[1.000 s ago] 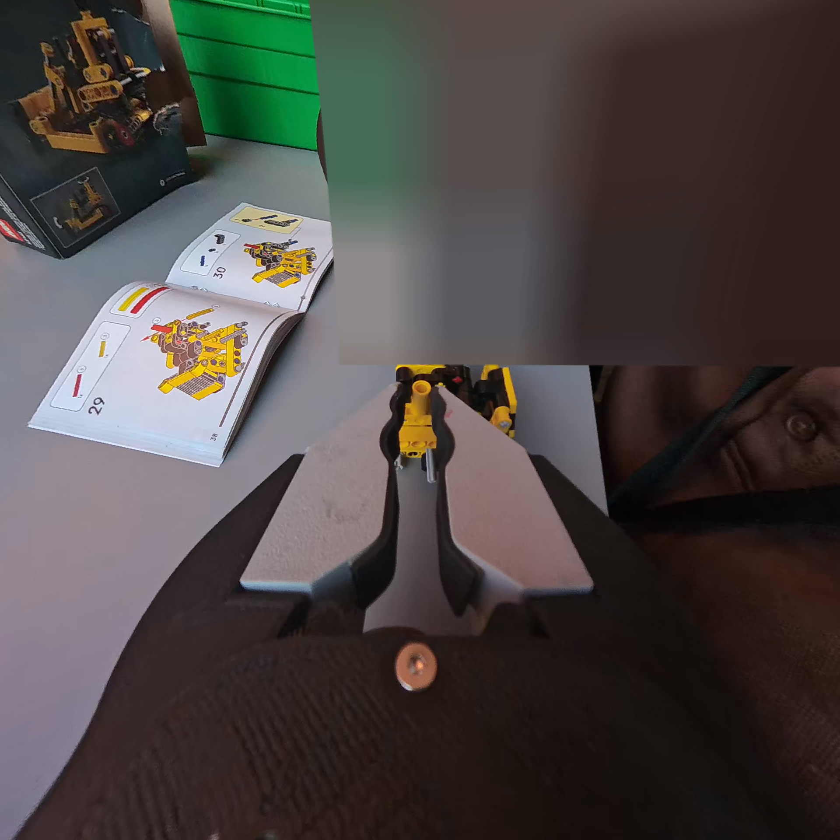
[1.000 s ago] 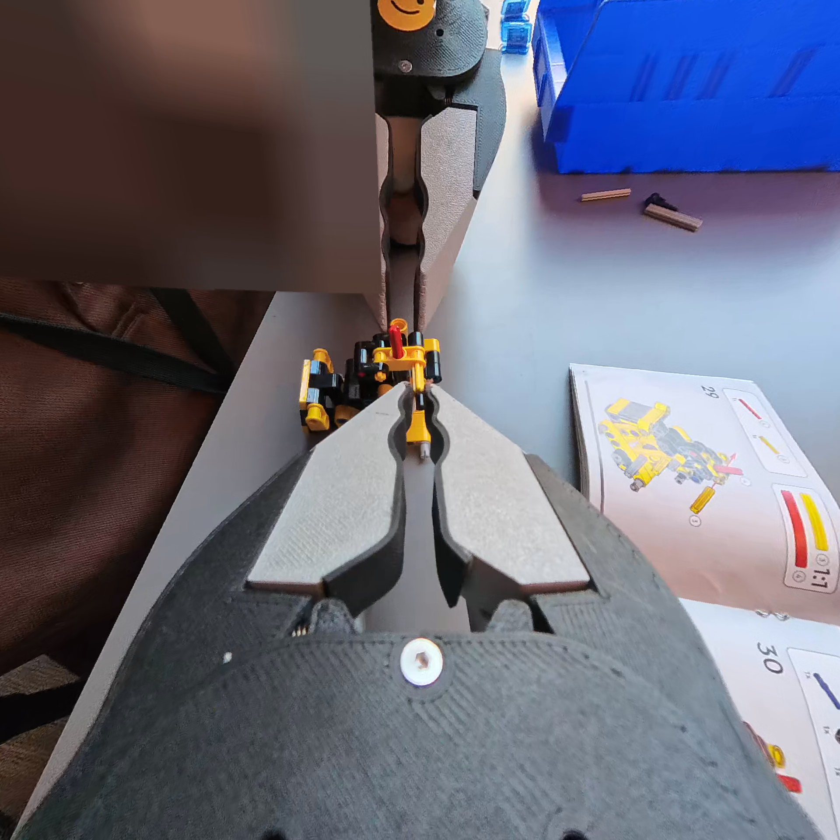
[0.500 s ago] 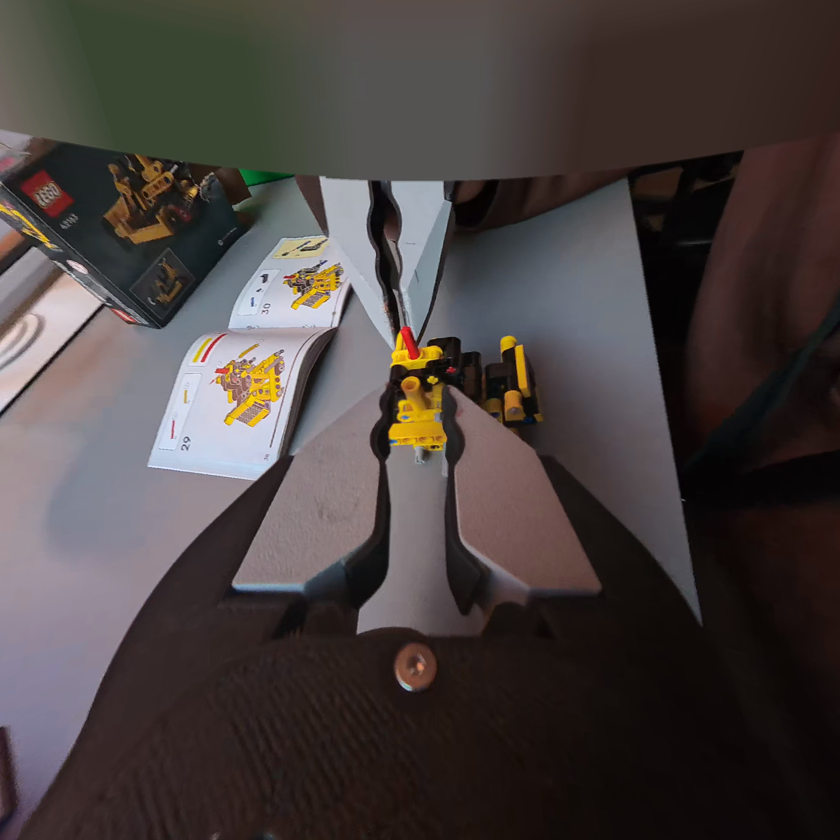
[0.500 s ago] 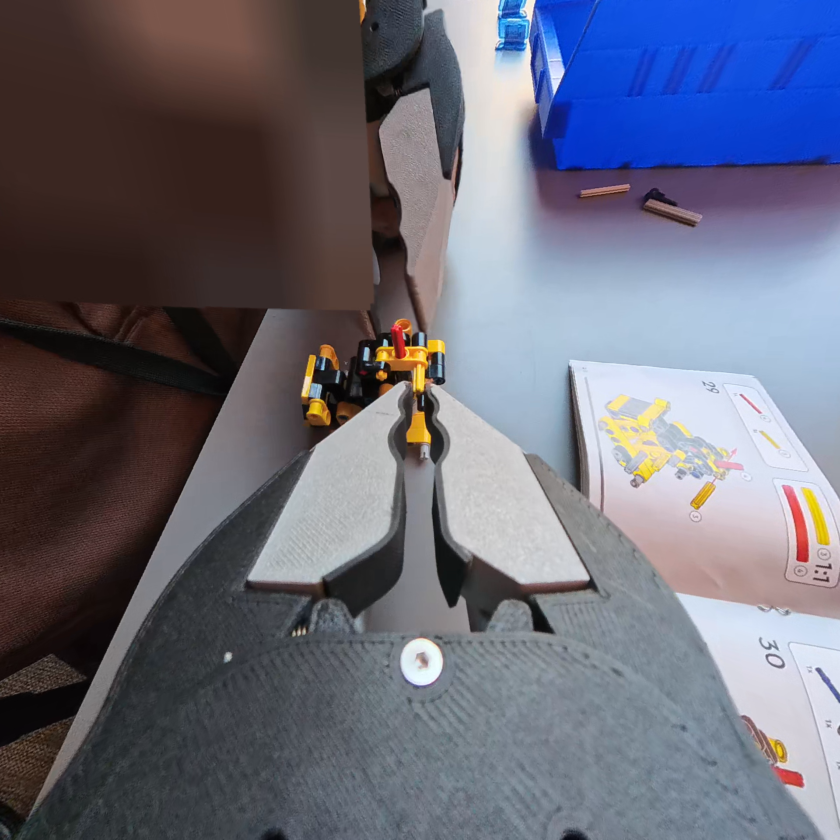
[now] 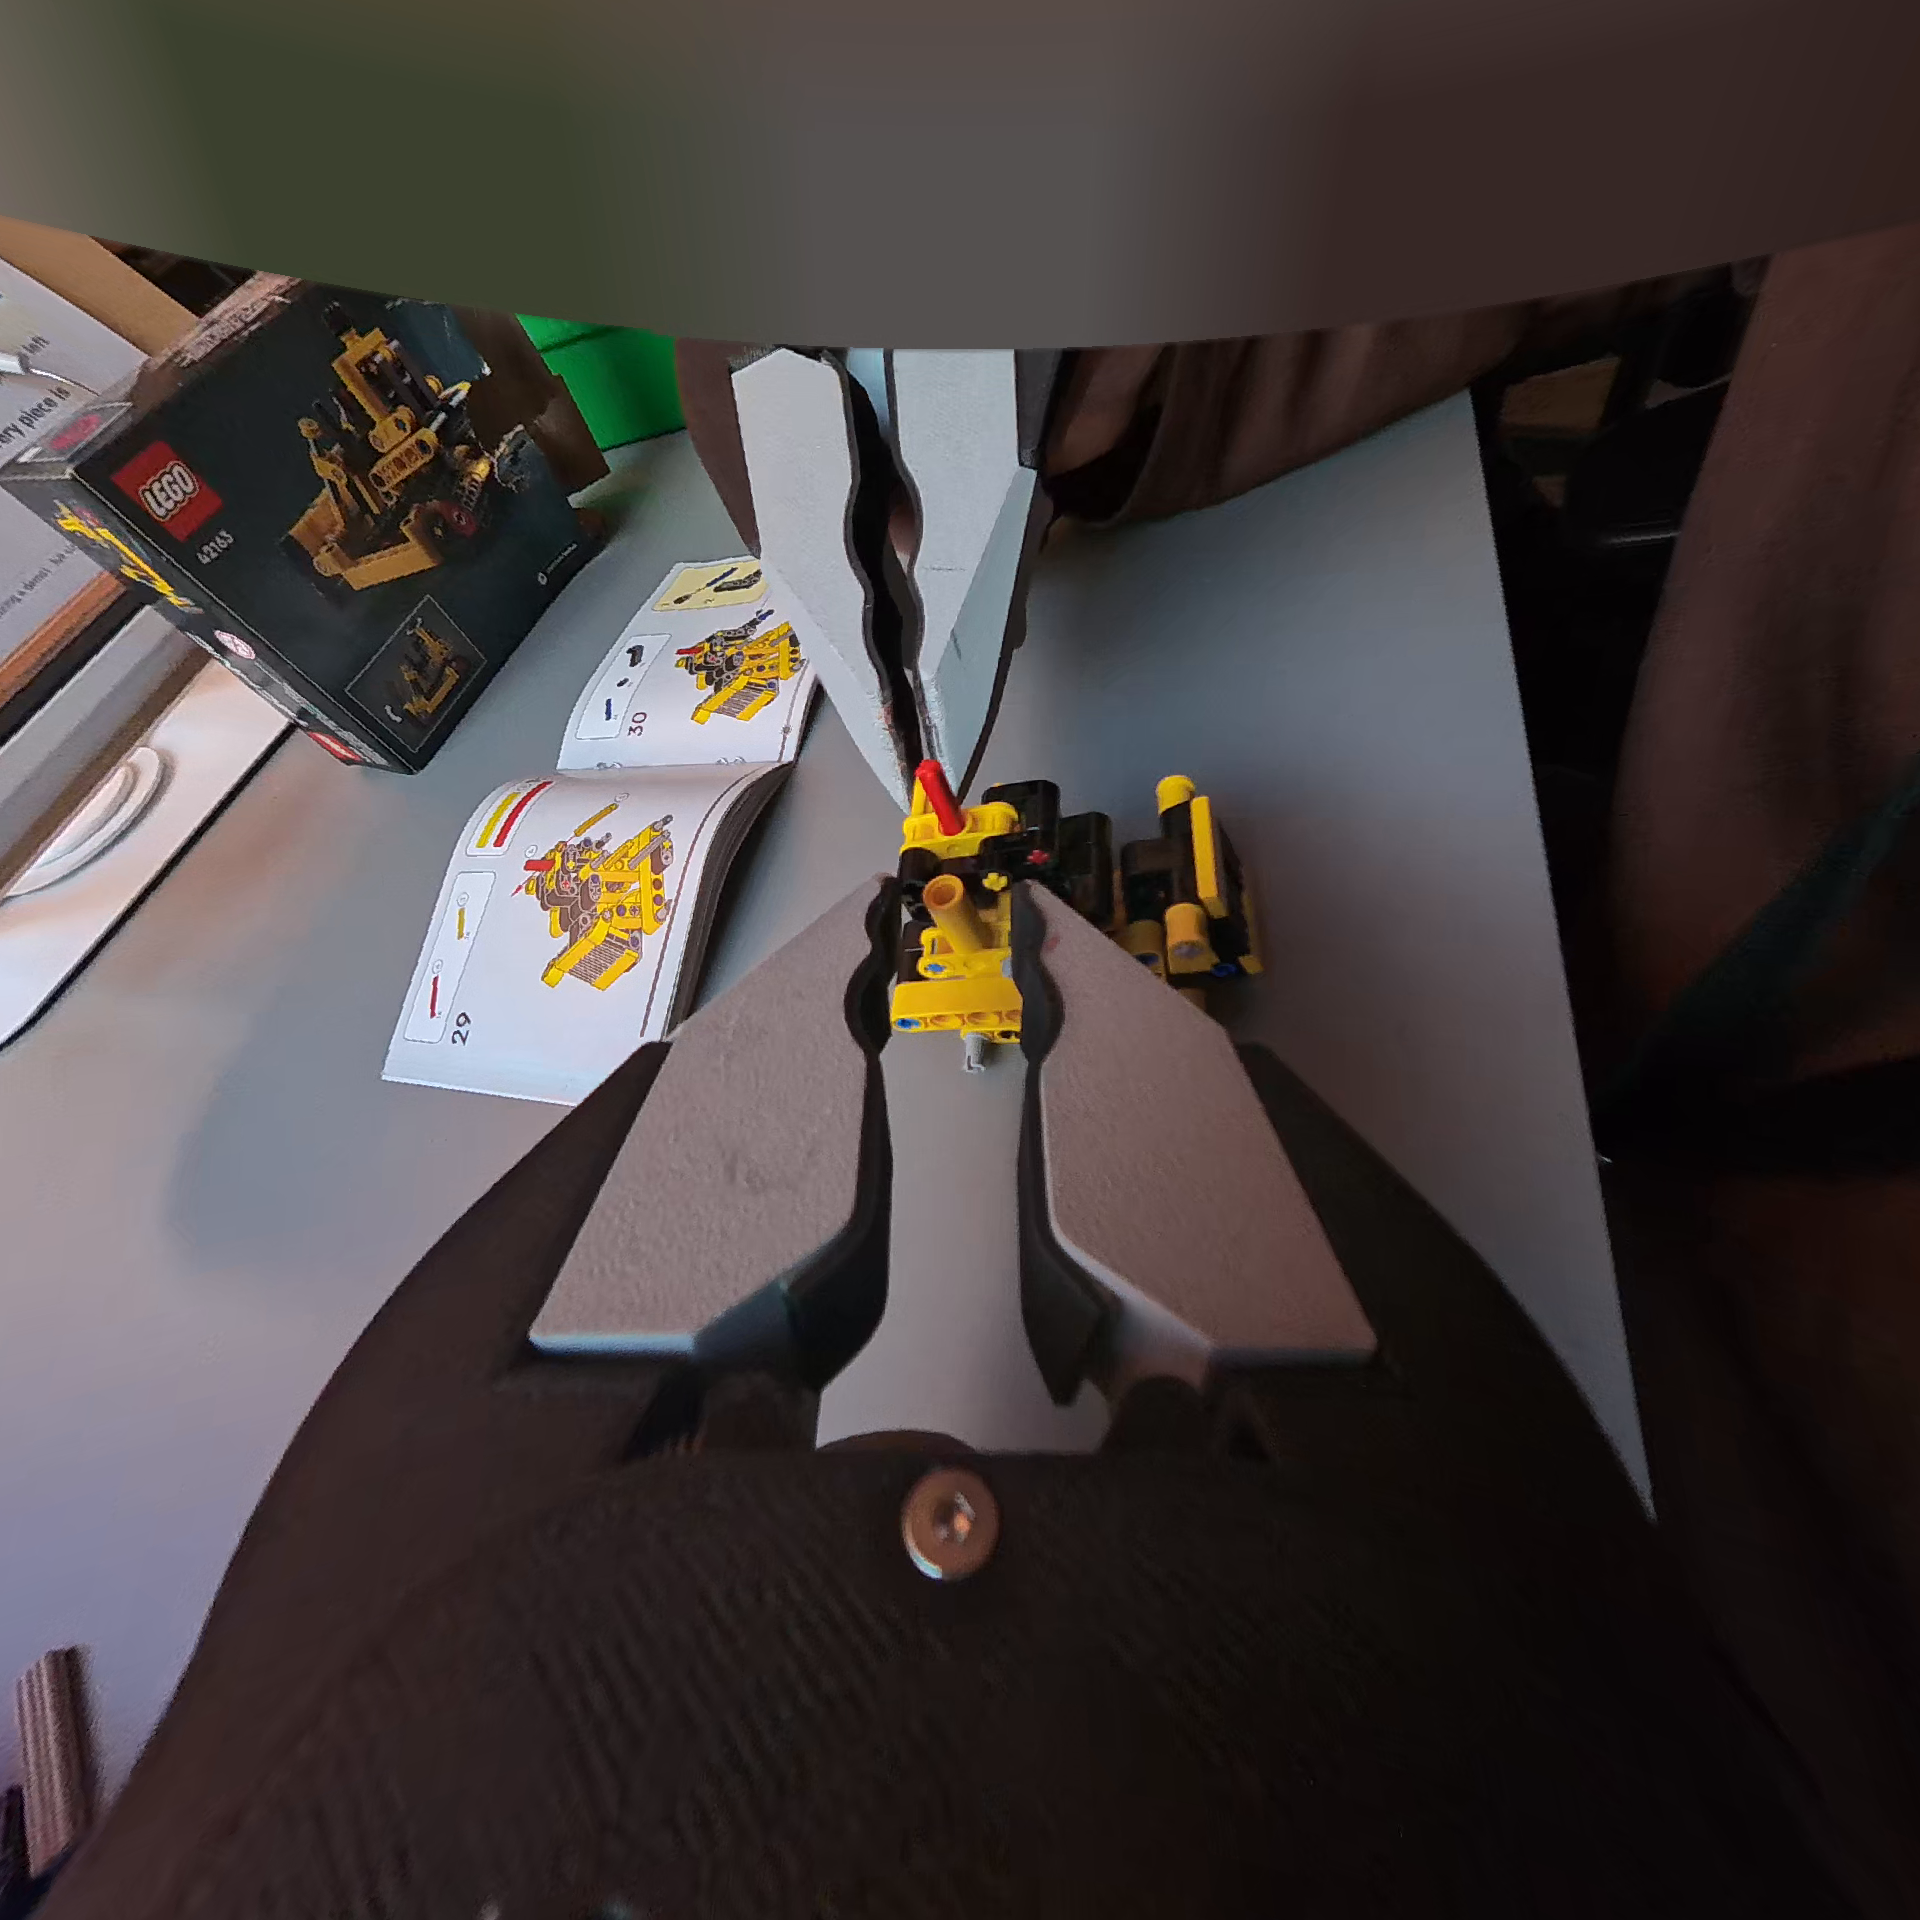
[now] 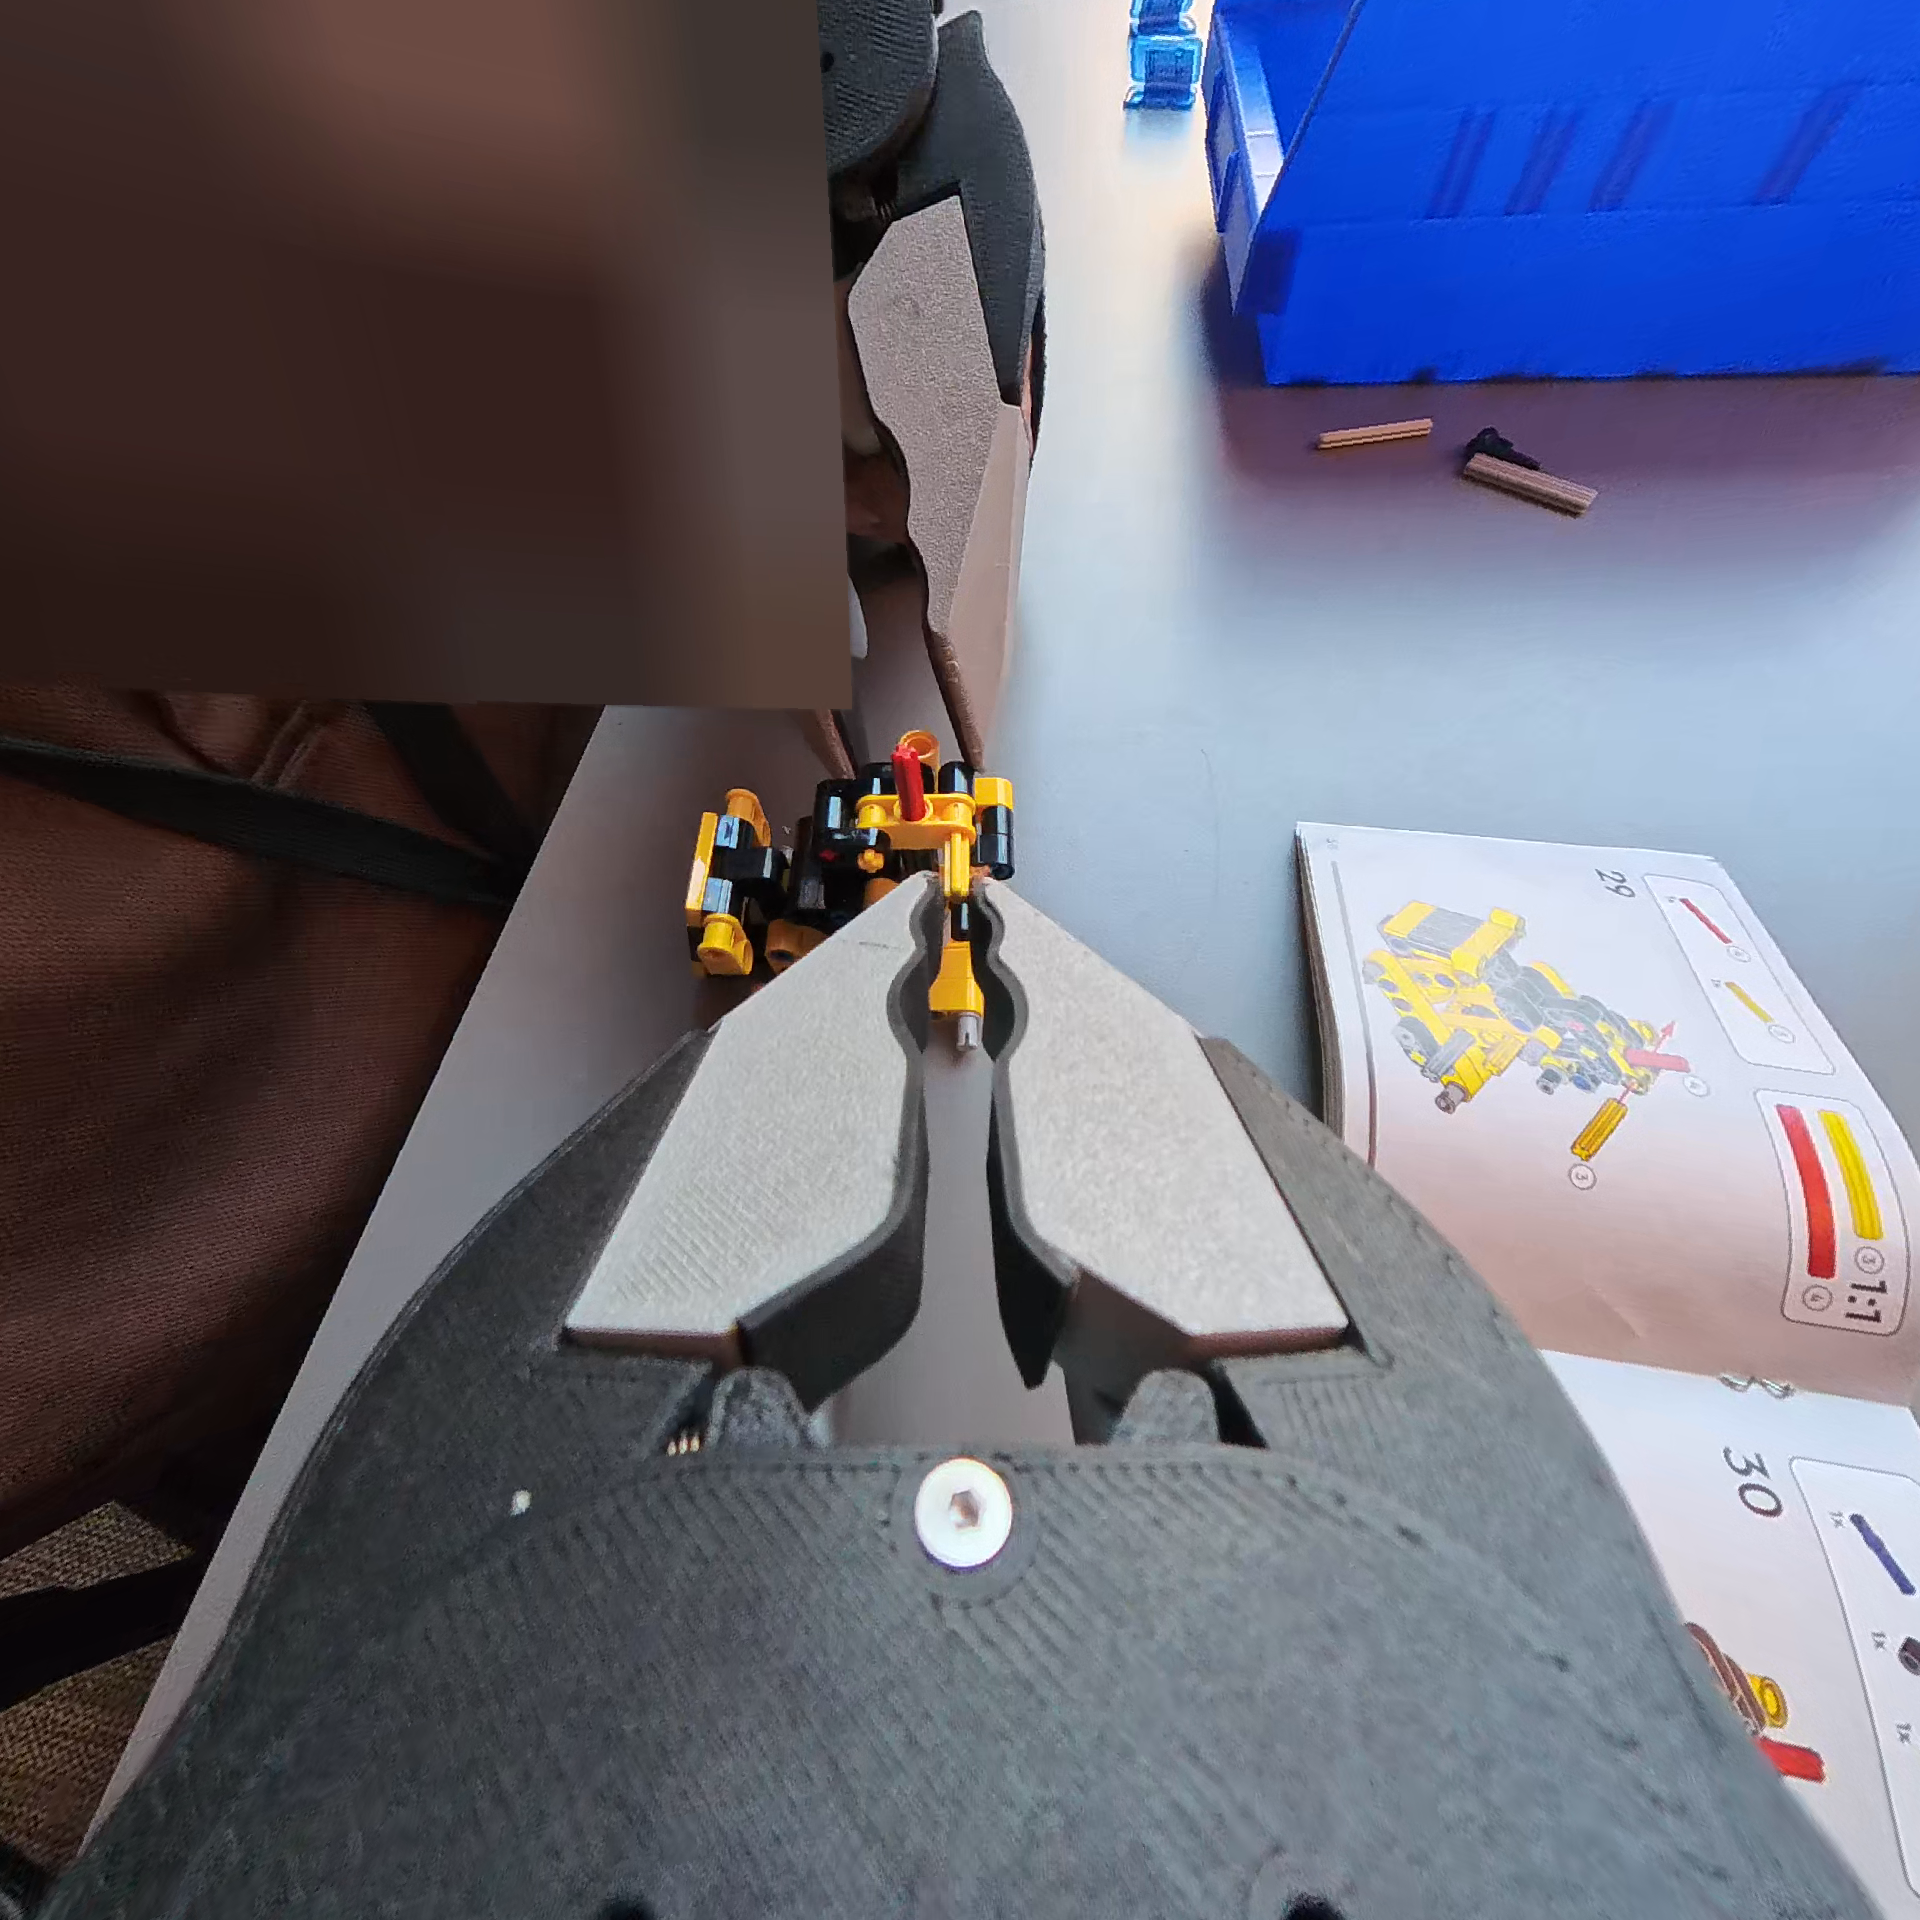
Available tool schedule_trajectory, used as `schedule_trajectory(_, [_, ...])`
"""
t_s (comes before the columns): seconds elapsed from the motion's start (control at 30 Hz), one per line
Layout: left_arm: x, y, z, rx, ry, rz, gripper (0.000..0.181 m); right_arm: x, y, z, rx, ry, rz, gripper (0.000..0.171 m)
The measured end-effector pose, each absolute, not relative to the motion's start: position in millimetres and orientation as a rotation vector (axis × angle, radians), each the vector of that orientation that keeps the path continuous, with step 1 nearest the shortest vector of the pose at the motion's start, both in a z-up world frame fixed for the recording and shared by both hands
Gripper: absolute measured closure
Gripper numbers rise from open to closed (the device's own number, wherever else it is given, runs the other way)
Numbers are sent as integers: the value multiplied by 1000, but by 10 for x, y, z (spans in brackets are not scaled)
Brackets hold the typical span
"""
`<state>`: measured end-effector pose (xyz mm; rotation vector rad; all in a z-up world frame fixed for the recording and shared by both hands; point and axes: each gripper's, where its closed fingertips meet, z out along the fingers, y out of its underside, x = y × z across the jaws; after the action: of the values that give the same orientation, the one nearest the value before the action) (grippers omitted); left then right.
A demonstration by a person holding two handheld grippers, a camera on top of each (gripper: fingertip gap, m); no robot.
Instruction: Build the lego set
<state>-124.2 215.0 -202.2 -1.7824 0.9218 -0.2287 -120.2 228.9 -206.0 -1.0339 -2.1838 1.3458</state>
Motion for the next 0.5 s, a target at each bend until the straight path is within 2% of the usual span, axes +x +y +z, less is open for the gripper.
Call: schedule_trajectory(0.5, [-1253, 2164, -2025, -1784, 916, -240, 170, -1214, 2287, -2075, -1028, -2184, 1311, 170])
